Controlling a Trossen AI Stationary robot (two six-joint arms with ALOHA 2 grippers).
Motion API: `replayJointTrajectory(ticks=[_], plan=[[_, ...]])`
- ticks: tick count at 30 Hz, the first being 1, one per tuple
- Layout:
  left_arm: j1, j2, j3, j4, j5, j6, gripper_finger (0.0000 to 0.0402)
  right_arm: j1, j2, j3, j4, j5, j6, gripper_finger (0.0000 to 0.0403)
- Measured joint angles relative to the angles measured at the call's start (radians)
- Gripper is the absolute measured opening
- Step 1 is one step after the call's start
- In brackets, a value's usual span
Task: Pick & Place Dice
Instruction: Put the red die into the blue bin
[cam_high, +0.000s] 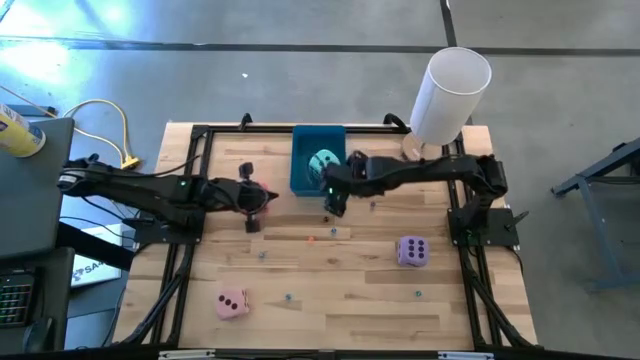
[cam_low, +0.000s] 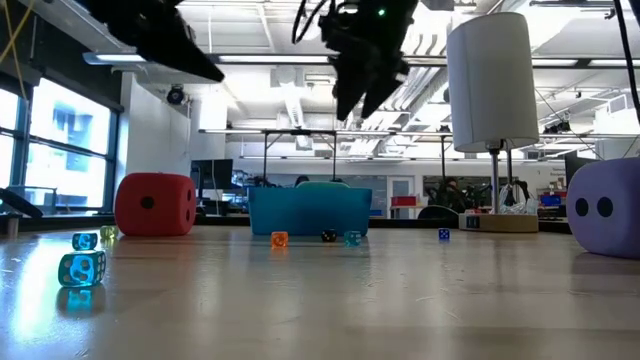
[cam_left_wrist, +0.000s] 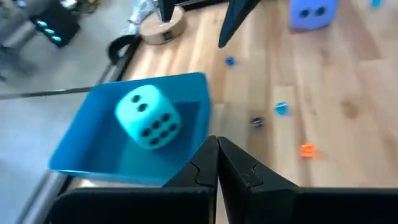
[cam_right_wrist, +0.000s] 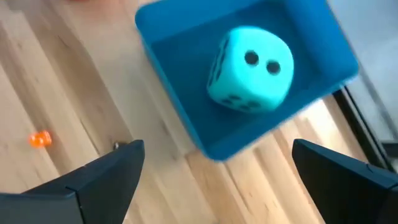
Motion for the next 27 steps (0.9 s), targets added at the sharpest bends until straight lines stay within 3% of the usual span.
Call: replayJointTrajectory(ticks=[8, 20, 27], plan=[[-0.056, 0.003, 0.0, -0.076, 0.041, -0.1, 0.0, 0.185, -0.022, 0.0, -0.257, 0.265, 0.264, 0.04], [-0.138, -0.003, 0.0, -0.163, 0.031, -0.161, 0.0, 0.509, -0.025, 0.0, -0.582, 0.474, 0.688, 0.04], [-0.141, -0.002, 0.0, -0.178, -0.012, -0.162, 0.0019, 0.62, -0.033, 0.0, -0.583, 0.583, 0.721, 0.04]])
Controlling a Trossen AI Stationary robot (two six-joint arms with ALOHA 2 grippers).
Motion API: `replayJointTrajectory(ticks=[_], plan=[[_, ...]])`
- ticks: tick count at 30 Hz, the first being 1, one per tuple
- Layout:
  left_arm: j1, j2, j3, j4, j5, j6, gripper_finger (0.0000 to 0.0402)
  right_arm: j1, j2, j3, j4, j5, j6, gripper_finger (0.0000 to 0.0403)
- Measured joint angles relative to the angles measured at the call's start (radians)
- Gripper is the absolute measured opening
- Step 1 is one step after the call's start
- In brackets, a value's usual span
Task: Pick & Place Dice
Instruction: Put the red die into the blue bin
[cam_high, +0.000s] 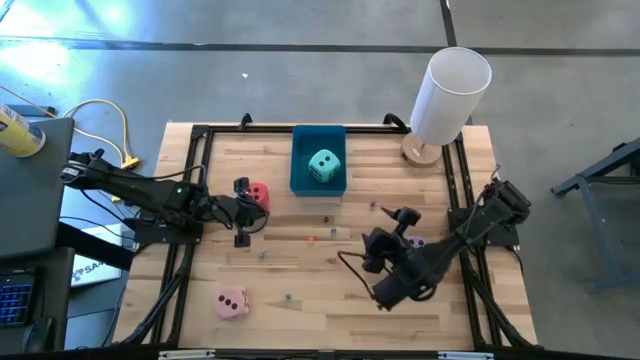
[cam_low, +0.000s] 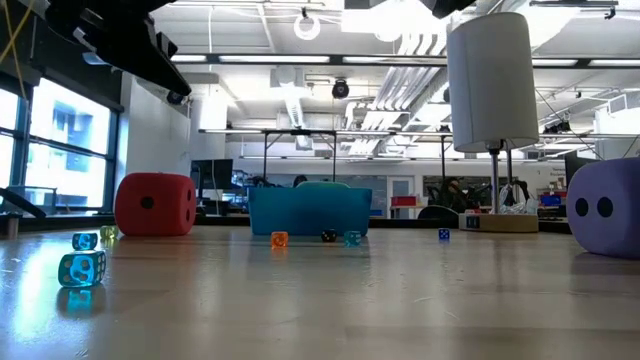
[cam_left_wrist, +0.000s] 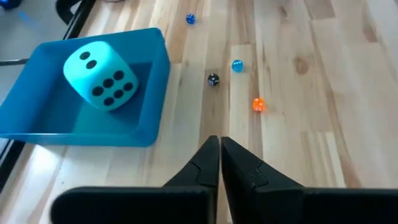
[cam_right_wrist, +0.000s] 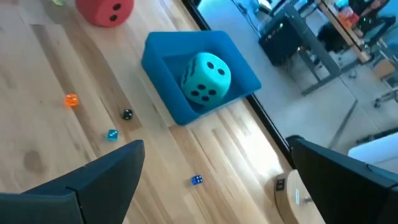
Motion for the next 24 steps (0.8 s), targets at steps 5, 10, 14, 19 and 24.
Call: replayJointTrajectory(ticks=[5, 10, 14, 19, 24], plan=[[-0.008, 0.0, 0.0, 0.001, -0.091, 0.0, 0.0078, 0.029, 0.001, 0.0, 0.0, 0.015, -0.002, 0.04], [-0.051, 0.0, 0.0, 0.005, -0.105, -0.003, 0.0154, 0.051, 0.001, 0.0, 0.002, 0.011, 0.007, 0.04], [-0.087, 0.0, 0.0, 0.005, -0.177, -0.038, 0.0217, 0.083, 0.001, 0.0, 0.027, 0.007, 0.007, 0.04], [-0.114, 0.0, 0.0, 0.005, -0.329, -0.147, 0.0293, 0.13, 0.002, 0.0, 0.029, 0.028, 0.008, 0.04], [-0.122, 0.0, 0.0, 0.012, -0.387, -0.126, 0.0336, 0.167, 0.003, 0.0, 0.031, 0.046, 0.024, 0.04]])
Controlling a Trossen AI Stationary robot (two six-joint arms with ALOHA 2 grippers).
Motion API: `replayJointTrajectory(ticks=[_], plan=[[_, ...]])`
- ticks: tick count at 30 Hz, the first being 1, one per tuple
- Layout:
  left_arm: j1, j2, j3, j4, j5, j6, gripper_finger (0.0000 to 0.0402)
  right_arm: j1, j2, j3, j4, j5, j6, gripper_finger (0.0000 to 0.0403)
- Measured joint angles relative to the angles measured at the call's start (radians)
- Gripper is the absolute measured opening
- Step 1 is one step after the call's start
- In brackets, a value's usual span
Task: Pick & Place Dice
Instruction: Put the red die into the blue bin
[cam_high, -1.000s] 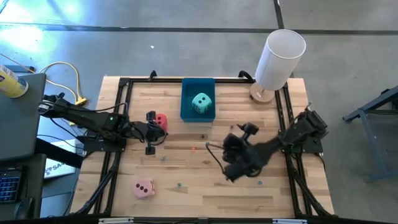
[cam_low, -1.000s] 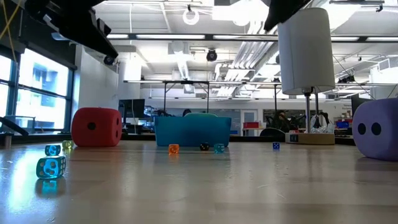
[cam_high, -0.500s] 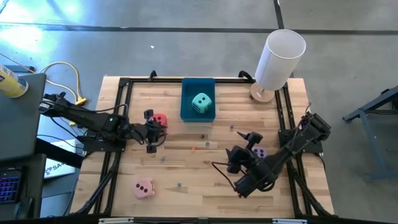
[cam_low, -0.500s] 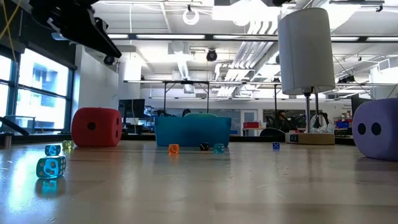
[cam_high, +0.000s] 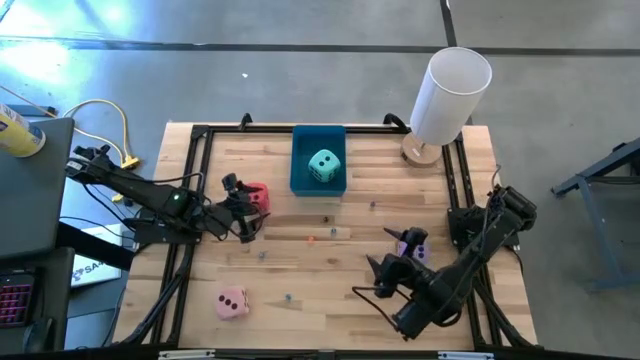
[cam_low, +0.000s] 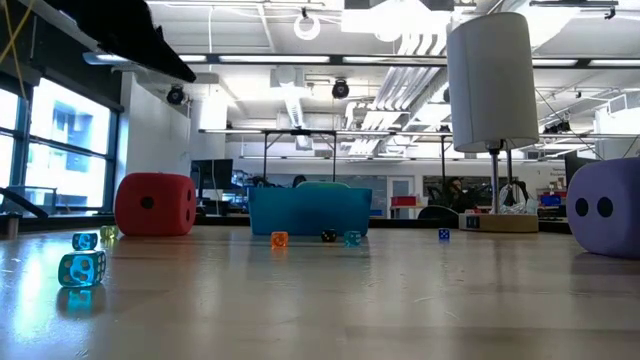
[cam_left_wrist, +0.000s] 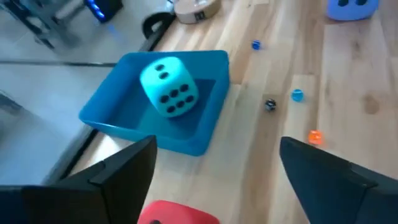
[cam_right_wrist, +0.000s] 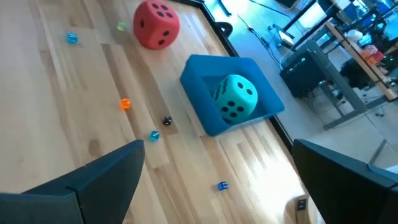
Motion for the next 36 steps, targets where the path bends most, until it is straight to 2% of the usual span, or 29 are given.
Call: replayJointTrajectory(ticks=[3, 5, 7, 13, 17, 21, 23, 26, 33, 36], plan=[[0.001, 0.0, 0.0, 0.004, -0.005, 0.086, 0.034, 0.016, 0.0, 0.0, 0.0, 0.033, 0.004, 0.04], [-0.008, 0.0, 0.0, 0.006, 0.063, 0.039, 0.0341, 0.025, 0.0, 0.0, 0.0, 0.07, 0.004, 0.04], [-0.022, 0.0, 0.0, 0.05, 0.123, 0.074, 0.0341, 0.026, 0.0, 0.0, 0.001, 0.082, 0.01, 0.04], [-0.069, -0.005, 0.0, 0.17, 0.2, 0.156, 0.0341, 0.031, 0.0, 0.0, 0.002, 0.013, 0.063, 0.04], [-0.124, -0.008, 0.0, 0.226, 0.16, 0.221, 0.0341, 0.041, 0.0, -0.022, 0.01, 0.04, 0.063, 0.04], [-0.157, -0.009, 0.0, 0.282, 0.019, 0.186, 0.0341, 0.044, 0.0, -0.068, 0.008, 0.094, 0.061, 0.04], [-0.173, -0.009, 0.0, 0.284, -0.017, 0.191, 0.0341, 0.039, 0.0, -0.09, 0.007, 0.106, 0.06, 0.04], [-0.203, -0.008, 0.0, 0.283, -0.02, 0.239, 0.0341, 0.026, 0.001, -0.111, 0.003, 0.118, 0.06, 0.04], [-0.253, -0.005, 0.0, 0.276, -0.042, 0.243, 0.0349, 0.009, 0.001, -0.118, 0.001, 0.153, 0.052, 0.04], [-0.276, -0.005, 0.0, 0.262, 0.068, 0.227, 0.0353, 0.009, 0.001, -0.118, 0.002, 0.167, 0.033, 0.04]])
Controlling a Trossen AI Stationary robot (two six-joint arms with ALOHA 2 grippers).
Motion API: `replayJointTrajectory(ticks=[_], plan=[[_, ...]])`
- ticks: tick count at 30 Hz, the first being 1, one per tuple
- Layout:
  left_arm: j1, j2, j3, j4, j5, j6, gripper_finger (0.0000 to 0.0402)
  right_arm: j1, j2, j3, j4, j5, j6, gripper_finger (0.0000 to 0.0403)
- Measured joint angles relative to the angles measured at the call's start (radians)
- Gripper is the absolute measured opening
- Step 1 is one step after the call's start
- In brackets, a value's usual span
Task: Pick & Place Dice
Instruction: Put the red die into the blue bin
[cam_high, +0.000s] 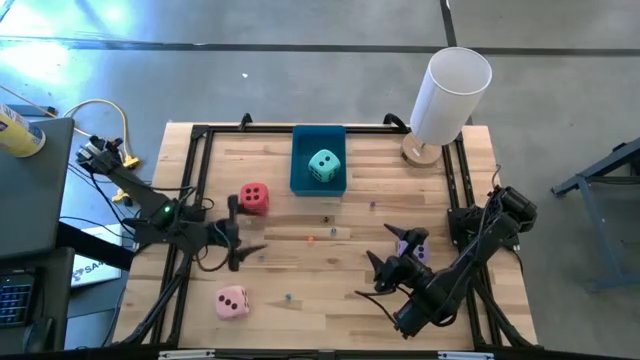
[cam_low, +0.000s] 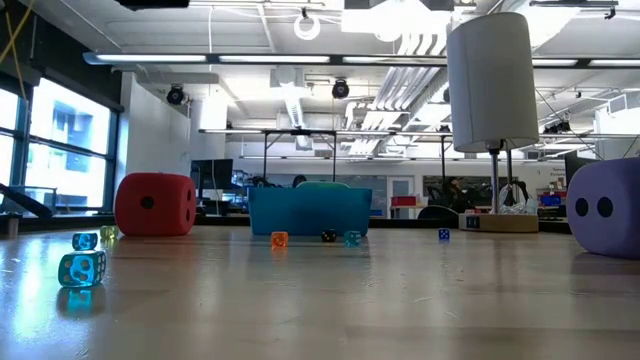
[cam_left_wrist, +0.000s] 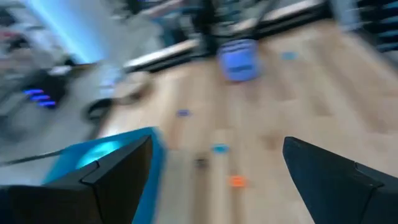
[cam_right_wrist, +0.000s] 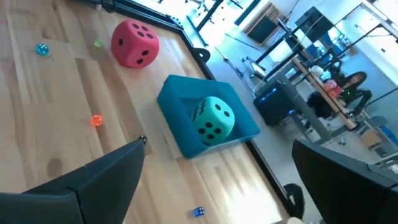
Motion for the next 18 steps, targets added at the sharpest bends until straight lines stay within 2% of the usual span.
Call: replayJointTrajectory(ticks=[3, 6, 14, 18], plan=[[-0.022, 0.0, 0.0, 0.007, 0.13, -0.046, 0.0354, 0.0, 0.0, 0.0, -0.001, 0.011, -0.007, 0.04], [-0.041, 0.0, 0.0, 0.025, 0.196, -0.076, 0.0354, -0.006, 0.0, 0.0, -0.007, 0.013, -0.008, 0.04], [-0.057, 0.0, 0.0, 0.166, 0.199, -0.079, 0.0354, -0.035, 0.0, 0.0, -0.01, 0.009, -0.009, 0.04], [-0.047, 0.0, 0.0, 0.176, 0.197, -0.068, 0.0354, -0.045, 0.0, 0.0, -0.01, -0.001, -0.009, 0.04]])
